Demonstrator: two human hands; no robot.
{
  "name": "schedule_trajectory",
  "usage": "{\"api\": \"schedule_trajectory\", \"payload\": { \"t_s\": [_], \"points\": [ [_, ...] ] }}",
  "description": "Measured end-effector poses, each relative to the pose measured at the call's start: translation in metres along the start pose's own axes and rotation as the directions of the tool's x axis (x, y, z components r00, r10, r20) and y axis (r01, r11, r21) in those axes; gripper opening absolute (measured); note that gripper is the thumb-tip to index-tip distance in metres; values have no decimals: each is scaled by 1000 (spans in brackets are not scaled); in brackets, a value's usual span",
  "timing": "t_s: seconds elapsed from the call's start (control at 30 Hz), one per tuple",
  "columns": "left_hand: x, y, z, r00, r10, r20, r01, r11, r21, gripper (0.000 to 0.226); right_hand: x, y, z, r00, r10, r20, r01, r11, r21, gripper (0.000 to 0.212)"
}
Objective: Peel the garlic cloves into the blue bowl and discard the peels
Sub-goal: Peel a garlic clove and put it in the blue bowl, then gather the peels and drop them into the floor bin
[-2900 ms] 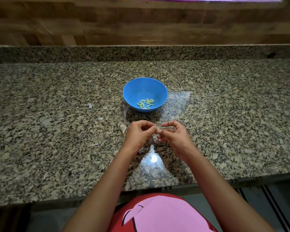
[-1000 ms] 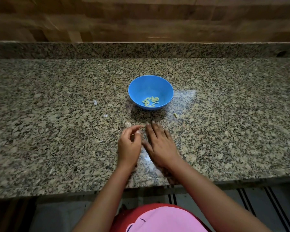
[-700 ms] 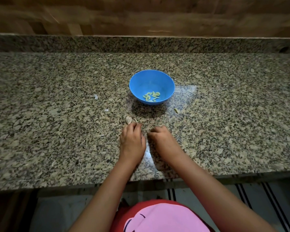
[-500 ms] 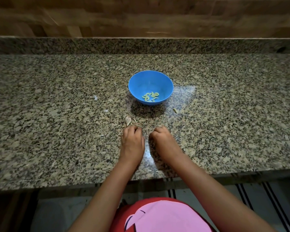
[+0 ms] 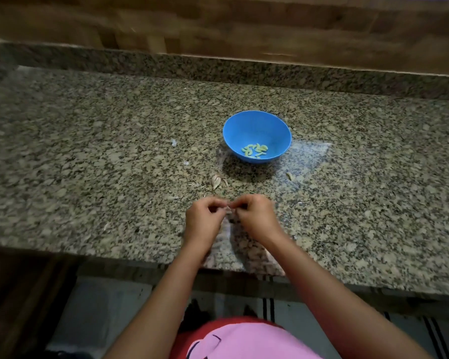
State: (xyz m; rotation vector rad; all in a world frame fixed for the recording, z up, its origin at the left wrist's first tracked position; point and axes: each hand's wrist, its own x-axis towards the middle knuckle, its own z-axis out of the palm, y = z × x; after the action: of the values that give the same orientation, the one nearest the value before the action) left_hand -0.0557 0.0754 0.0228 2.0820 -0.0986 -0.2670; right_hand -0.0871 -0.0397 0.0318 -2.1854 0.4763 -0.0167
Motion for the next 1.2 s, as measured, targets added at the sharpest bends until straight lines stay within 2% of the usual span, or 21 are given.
{"api": "schedule_trajectory", "payload": {
  "t_s": [0.1, 0.17, 0.33, 0.43, 0.53, 0.63, 0.7, 0.83, 0.97, 1.03, 1.13, 1.2],
  "points": [
    [-14, -9, -27, 983, -156, -98, 117, 938, -325, 18, -4, -23, 21, 988, 74, 136, -102, 971, 216, 14],
    [-28, -25, -53, 953, -249, -174, 137, 865, -483, 15, -12, -43, 44, 969, 75, 237, -151, 935, 320, 21],
    [-83, -90, -141, 810, -505, -298, 117, 637, -762, 15, -55, -100, 134, 882, -25, 470, -168, 917, 363, 21],
    [-133, -143, -201, 710, -595, -376, 100, 614, -783, 15, -96, -137, 204, 797, -108, 595, -118, 938, 327, 24],
    [-184, -203, -258, 603, -681, -417, 105, 585, -804, 15, -148, -173, 280, 705, -120, 699, -118, 952, 283, 23],
    [-228, -259, -310, 504, -738, -448, 60, 547, -835, 21, -195, -204, 351, 612, -150, 776, -83, 964, 251, 20],
    [-250, -292, -338, 453, -769, -452, 57, 530, -846, 16, -219, -222, 395, 567, -163, 807, -69, 967, 244, 14],
    [-281, -344, -378, 343, -829, -442, 52, 486, -872, 13, -249, -246, 464, 535, -100, 839, -71, 984, 163, 13],
    [-295, -382, -399, 232, -879, -416, 44, 437, -898, 13, -254, -247, 525, 404, 0, 915, -57, 998, 25, 22],
    [-295, -401, -403, 203, -897, -392, 68, 412, -909, 13, -253, -241, 551, 384, 56, 922, -81, 996, -26, 26],
    [-289, -431, -397, 165, -930, -329, 119, 350, -929, 15, -249, -227, 592, 414, 166, 895, -121, 985, -126, 30],
    [-284, -453, -391, 139, -959, -247, 168, 269, -948, 14, -243, -213, 620, 448, 247, 859, -226, 961, -158, 31]
  ]
}}
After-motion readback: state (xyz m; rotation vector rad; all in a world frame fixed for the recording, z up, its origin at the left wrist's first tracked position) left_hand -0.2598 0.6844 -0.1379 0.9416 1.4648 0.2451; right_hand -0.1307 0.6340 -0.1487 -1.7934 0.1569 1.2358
